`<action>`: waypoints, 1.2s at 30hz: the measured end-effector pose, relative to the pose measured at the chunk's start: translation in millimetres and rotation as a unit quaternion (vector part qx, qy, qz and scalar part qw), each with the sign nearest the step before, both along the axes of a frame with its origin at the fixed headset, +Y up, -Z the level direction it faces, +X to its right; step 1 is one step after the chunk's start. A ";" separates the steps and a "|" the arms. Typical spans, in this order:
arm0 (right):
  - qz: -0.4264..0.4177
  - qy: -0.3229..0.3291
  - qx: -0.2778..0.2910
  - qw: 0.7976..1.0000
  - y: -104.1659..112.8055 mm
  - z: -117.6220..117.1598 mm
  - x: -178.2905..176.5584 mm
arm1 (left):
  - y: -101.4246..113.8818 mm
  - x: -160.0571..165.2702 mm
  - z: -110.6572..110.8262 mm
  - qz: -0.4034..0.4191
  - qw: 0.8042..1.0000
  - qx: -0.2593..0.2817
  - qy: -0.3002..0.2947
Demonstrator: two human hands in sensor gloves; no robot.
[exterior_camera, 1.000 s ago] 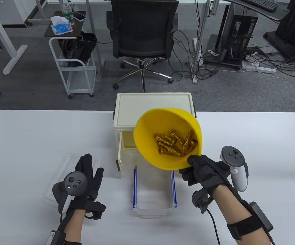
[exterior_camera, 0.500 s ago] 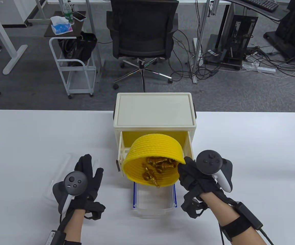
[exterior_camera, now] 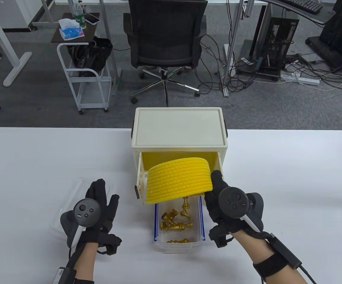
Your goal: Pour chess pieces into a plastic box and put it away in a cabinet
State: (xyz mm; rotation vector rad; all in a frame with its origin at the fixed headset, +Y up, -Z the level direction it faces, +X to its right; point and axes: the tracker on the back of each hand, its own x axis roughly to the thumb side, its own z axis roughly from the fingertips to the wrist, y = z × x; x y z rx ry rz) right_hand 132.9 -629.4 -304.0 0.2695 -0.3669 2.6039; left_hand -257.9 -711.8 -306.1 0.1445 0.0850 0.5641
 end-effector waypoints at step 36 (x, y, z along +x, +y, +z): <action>-0.794 -0.260 -0.067 0.546 -169.0 -109.3 233.1 | -27.9 -20.9 -5.6 -0.042 0.996 -0.062 0.049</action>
